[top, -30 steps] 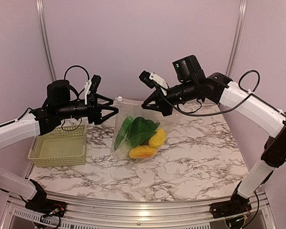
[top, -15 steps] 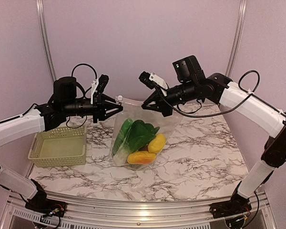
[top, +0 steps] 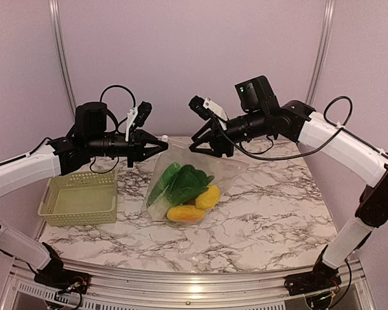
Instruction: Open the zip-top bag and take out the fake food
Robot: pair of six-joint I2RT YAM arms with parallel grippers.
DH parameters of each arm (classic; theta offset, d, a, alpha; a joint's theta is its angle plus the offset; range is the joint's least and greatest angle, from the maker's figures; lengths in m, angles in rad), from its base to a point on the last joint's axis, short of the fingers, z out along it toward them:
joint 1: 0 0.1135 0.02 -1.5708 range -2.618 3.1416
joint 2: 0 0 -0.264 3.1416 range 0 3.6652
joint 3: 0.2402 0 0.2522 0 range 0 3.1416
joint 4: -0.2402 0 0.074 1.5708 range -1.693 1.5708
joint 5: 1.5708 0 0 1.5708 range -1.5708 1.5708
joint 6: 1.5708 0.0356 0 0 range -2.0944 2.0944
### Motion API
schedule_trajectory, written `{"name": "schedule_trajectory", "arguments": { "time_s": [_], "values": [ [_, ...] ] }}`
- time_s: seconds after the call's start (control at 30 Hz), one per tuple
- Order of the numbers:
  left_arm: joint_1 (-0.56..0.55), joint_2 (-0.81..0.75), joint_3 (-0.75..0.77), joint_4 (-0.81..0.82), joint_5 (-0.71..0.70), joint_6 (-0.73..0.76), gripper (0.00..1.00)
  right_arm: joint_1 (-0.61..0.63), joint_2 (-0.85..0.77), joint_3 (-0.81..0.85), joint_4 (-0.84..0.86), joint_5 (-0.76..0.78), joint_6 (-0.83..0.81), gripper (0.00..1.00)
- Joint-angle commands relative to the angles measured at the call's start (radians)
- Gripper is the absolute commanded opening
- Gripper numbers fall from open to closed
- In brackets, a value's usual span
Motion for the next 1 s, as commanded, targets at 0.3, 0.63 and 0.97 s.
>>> {"name": "schedule_trajectory", "arguments": {
  "time_s": [0.3, 0.63, 0.97],
  "values": [
    [-0.038, 0.016, 0.090, -0.087, -0.051, -0.001, 0.00, 0.081, 0.103, 0.192, 0.068, -0.058, 0.032, 0.49],
    [-0.043, 0.016, 0.098, -0.090, -0.053, 0.002, 0.00, 0.094, 0.176, 0.249, 0.089, -0.081, 0.049, 0.40],
    [-0.036, -0.002, 0.077, -0.071, -0.077, -0.009, 0.00, 0.093, 0.173, 0.234, 0.082, -0.040, 0.040, 0.14]
  ]
}}
